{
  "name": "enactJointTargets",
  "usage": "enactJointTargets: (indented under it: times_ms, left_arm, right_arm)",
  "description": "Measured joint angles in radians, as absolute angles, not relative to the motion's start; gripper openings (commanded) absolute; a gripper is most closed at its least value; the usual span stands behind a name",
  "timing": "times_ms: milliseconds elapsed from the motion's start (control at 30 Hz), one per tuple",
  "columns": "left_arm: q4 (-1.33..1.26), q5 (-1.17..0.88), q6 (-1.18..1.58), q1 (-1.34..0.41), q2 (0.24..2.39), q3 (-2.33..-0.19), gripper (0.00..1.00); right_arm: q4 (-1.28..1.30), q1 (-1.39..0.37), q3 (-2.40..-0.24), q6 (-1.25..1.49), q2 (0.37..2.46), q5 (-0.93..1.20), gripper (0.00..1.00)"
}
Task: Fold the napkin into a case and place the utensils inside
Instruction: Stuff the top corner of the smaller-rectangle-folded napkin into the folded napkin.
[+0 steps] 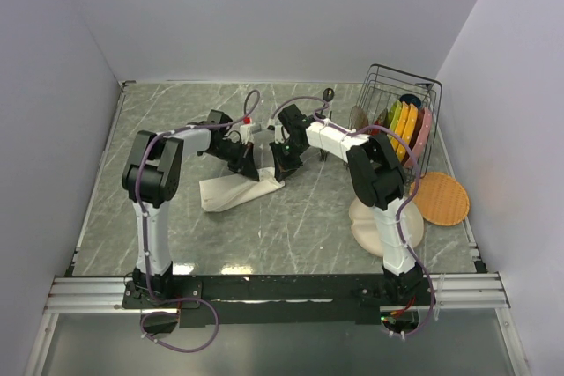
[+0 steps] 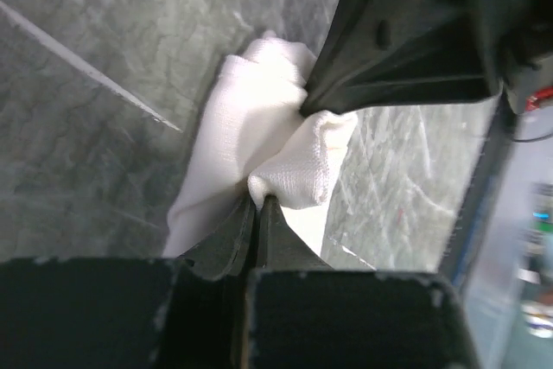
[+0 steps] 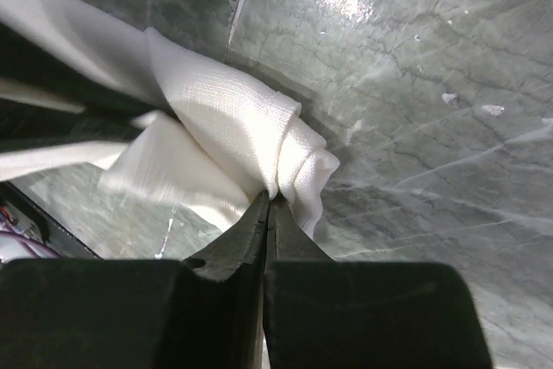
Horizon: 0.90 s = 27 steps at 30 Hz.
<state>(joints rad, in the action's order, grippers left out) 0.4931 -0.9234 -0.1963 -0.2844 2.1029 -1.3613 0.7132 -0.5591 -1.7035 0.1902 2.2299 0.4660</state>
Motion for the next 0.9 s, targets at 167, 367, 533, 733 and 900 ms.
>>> enactJointTargets:
  times_ms: [167, 367, 533, 733, 900]
  left_arm:
    - [0.566, -1.000, -0.191, -0.262, 2.175, -1.426, 0.01]
    - [0.595, -1.028, -0.199, -0.252, 2.193, -1.436, 0.01]
    - [0.612, -1.045, -0.205, -0.249, 2.206, -1.444, 0.01]
    - [0.638, -1.074, -0.205, -0.241, 2.233, -1.465, 0.01]
    - [0.656, -1.093, -0.207, -0.233, 2.246, -1.472, 0.01]
  right_arm:
    - [0.712, -0.559, -1.703, 0.183, 2.230, 0.476, 0.16]
    - [0.709, -0.559, -1.703, 0.165, 2.229, 0.504, 0.30]
    - [0.708, -0.560, -1.705, 0.150, 2.226, 0.517, 0.36]
    - [0.704, -0.561, -1.699, 0.113, 2.215, 0.516, 0.39]
    - [0.701, -0.560, -1.676, 0.076, 2.173, 0.490, 0.41]
